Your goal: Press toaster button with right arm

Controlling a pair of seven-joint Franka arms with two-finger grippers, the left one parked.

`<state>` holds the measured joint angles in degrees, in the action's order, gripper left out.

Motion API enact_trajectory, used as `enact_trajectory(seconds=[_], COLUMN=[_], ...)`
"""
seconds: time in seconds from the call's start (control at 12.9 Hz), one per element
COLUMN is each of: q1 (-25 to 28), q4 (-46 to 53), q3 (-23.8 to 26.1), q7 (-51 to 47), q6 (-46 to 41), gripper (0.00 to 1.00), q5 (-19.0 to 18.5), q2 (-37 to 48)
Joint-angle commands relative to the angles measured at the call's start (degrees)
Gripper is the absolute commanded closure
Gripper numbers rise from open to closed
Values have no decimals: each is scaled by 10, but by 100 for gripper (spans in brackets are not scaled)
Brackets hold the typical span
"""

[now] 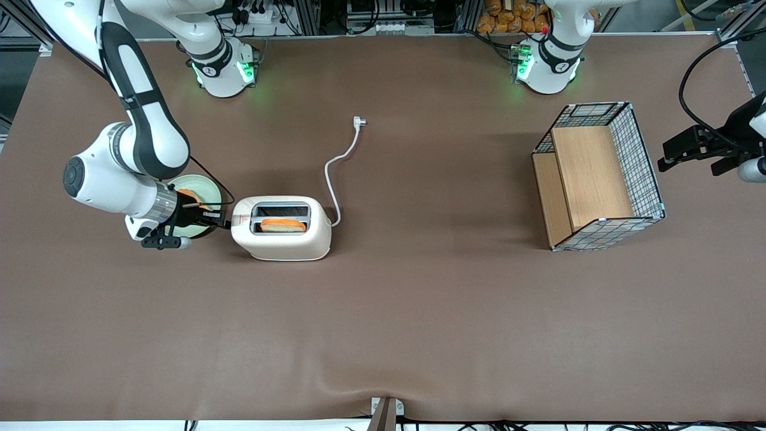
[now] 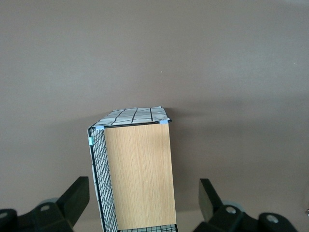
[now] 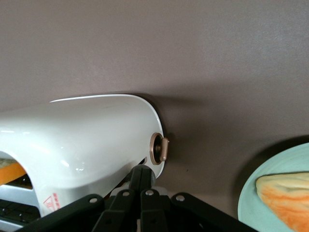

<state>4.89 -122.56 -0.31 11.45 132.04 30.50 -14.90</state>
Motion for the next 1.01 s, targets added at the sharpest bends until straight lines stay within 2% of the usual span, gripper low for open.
enact_trajectory(seconds=[0.0, 0.31, 0.93], q1=[1, -1, -1], q4=[1, 1, 1], q3=[2, 1, 1], q7=[37, 79, 81], q6=[24, 29, 38], gripper=[100, 100, 100], q5=[25, 58, 59], q2=[-18, -30, -42])
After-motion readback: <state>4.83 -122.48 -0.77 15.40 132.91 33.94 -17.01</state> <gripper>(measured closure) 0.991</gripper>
